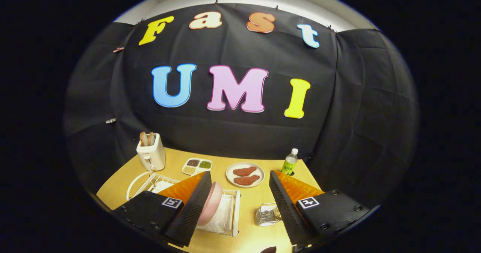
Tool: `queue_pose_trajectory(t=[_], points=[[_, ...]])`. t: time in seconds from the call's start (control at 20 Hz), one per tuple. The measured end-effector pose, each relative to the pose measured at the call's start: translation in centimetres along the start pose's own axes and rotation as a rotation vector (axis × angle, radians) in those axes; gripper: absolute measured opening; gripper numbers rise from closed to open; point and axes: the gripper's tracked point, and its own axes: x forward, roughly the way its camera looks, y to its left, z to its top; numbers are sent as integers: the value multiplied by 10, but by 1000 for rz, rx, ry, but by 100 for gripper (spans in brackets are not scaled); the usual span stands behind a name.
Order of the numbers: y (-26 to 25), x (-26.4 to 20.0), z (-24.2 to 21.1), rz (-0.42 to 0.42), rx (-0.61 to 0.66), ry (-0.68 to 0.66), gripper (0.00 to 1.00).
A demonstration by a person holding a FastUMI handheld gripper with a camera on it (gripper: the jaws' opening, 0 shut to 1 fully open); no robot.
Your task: Take the plate from the dish rack, then take the spoon from the basket and place it into the plate.
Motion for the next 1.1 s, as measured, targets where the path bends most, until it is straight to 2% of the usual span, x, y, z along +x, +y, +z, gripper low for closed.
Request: queue_pose_trajectory(t=[0.2, 0.3, 0.4, 0.55, 0.6, 0.75, 0.9, 1.0, 1.1], points=[[37, 34, -50, 82, 21, 218, 94], [51, 53, -80, 95, 37, 318, 89], [54, 71, -107, 62, 31, 409, 81], [53, 92, -134, -17, 18, 488, 59], [55, 98, -142, -36, 20, 514, 55], [57, 115, -158, -90, 42, 568, 37], [42, 119, -158, -185, 9, 565, 28], [40, 120, -154, -197, -25, 558, 21], [39, 121, -142, -205, -62, 533, 22]])
